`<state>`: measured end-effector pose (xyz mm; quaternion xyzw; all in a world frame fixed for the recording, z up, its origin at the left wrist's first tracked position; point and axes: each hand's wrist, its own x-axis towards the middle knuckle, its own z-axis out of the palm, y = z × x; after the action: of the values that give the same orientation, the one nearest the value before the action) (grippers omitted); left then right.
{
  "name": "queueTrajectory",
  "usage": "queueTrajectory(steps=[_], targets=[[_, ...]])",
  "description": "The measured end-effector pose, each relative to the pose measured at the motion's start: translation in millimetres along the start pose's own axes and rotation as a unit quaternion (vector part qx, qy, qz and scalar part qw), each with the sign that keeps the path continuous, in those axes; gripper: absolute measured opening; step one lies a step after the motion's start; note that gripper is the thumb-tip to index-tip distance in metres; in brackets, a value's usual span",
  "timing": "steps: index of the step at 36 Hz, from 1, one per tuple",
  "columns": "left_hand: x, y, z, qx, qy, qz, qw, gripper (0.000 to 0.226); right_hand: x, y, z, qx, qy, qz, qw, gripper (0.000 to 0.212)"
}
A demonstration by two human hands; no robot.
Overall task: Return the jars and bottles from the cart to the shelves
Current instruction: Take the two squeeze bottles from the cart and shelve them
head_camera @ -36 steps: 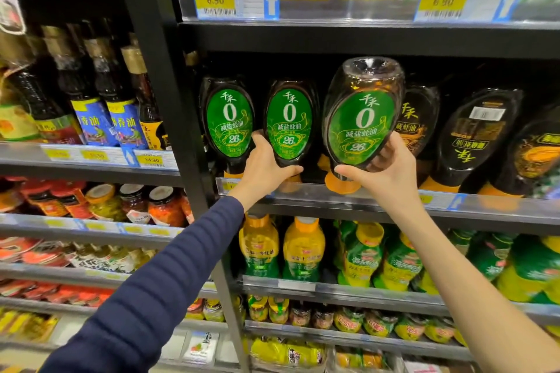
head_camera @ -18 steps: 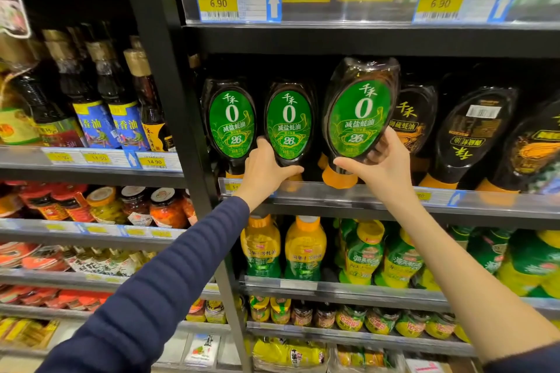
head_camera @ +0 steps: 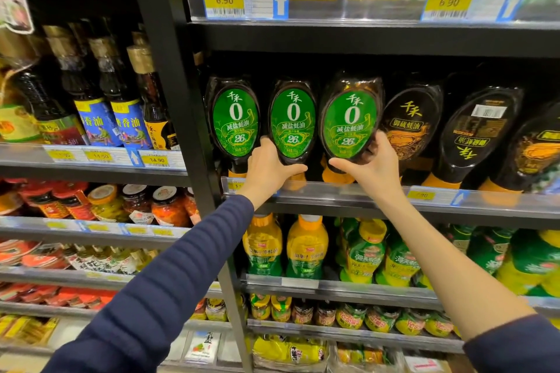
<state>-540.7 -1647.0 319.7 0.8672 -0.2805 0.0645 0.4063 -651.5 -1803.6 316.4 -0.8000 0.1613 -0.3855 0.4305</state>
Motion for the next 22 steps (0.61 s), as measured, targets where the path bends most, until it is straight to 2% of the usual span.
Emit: queueTrajectory(steps=[8,13,22], targets=[[3.2,-7.4,5.8,0.023,0.014,-0.02,0.999,0.074,3.2,10.0,0.9,-0.019,-0.047,0.067,0.996,0.094],[3.5,-8.9,7.7,0.038,0.023,-0.027,0.999,0.072,8.2,10.9,-2.8,-0.049,-0.06,0.057,0.995,0.084],[3.8,-17.5,12.7,0.041,0.047,-0.014,0.998,0.065,8.1,13.5,-1.3,-0.063,-0.066,0.06,0.994,0.086]])
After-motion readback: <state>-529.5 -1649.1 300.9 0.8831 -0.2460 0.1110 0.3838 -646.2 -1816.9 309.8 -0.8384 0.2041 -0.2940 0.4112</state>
